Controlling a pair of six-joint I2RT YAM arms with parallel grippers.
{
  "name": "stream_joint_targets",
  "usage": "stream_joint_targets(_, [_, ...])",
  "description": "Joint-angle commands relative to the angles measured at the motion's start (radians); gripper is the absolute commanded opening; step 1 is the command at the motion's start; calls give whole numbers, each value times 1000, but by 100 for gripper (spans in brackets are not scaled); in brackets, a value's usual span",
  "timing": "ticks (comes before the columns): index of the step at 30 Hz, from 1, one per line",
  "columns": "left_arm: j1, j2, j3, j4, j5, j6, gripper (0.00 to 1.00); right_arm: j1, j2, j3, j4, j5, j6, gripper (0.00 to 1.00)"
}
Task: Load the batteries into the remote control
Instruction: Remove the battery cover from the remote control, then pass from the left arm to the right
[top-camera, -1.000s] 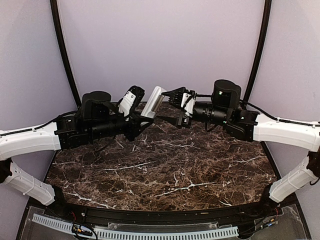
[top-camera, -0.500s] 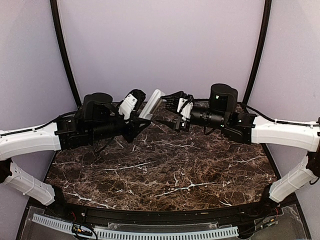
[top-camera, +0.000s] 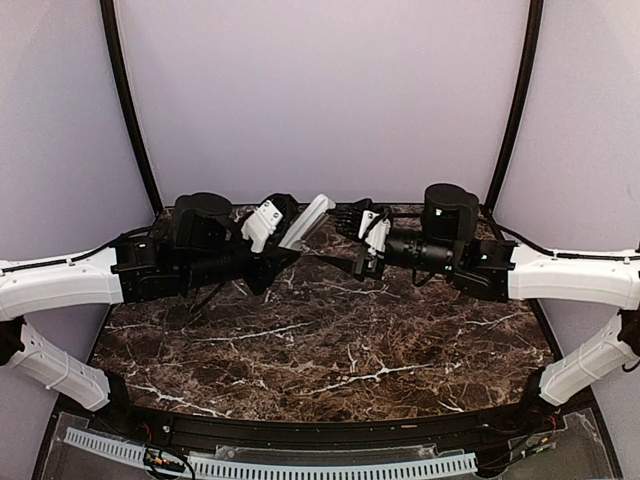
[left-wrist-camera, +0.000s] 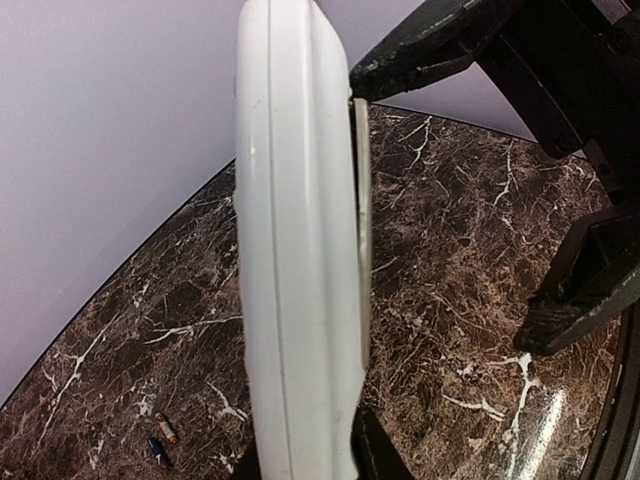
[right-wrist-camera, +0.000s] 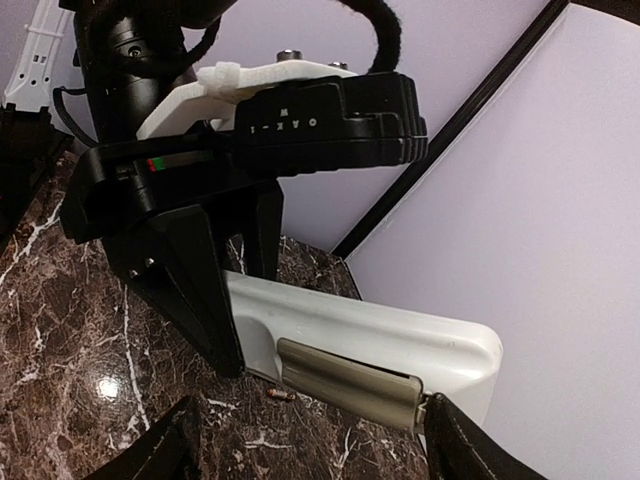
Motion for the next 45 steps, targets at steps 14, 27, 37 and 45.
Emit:
stream_joint_targets(14, [33,9,-18,110,-84,3,0,75,-43,-92,-69,-5,83,73])
stream_joint_targets(27, [49,5,-44,84,-7,-59,0,44,-93,5,-162,-9,216,76])
stream_joint_targets(37, [49,-54,-96,76,239,-93,0,-62,-58,266,-404,-76,466,88])
stream_joint_targets(45, [47,-115,-139,57,398,-62,0,-62,-1,378,-559,-192,407,90])
